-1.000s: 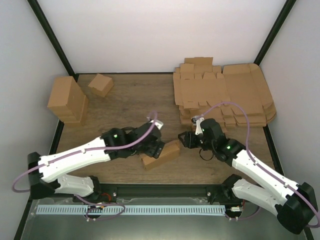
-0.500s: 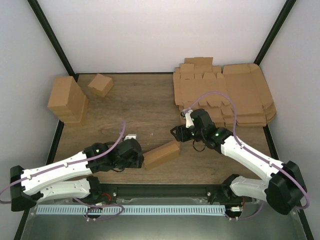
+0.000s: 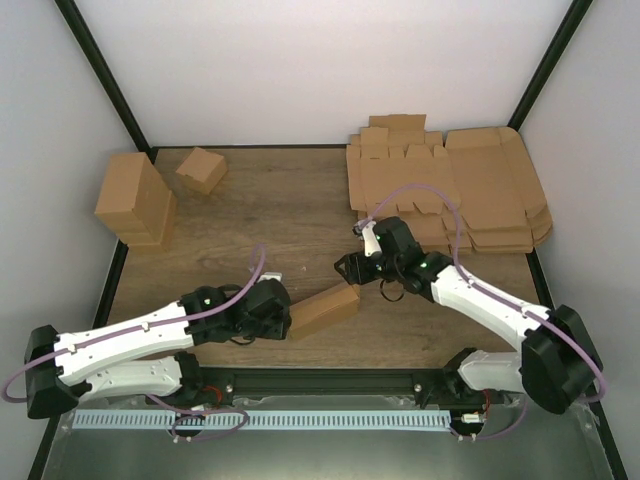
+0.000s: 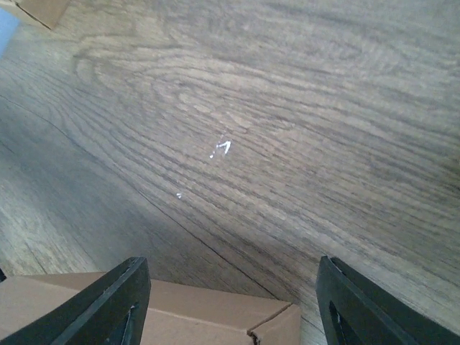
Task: Fold the paper box
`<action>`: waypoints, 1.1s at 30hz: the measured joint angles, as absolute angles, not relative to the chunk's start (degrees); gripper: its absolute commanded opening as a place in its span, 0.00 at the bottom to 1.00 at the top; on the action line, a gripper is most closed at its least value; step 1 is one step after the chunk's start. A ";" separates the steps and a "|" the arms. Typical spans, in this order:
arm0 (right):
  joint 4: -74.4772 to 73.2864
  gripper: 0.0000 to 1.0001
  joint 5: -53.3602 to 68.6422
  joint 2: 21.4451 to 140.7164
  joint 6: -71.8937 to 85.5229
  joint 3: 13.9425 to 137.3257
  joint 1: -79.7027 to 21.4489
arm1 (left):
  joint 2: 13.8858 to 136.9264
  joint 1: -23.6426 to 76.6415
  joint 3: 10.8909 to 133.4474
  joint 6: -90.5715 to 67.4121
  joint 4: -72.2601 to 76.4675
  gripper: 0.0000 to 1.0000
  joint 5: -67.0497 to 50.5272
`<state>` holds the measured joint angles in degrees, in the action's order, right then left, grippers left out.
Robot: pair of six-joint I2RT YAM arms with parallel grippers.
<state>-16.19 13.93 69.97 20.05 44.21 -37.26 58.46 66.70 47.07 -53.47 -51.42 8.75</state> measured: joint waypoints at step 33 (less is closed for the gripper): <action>-7.66 0.69 27.44 78.96 23.64 40.62 -35.44 | 64.55 66.70 48.51 -52.93 -51.81 0.04 11.27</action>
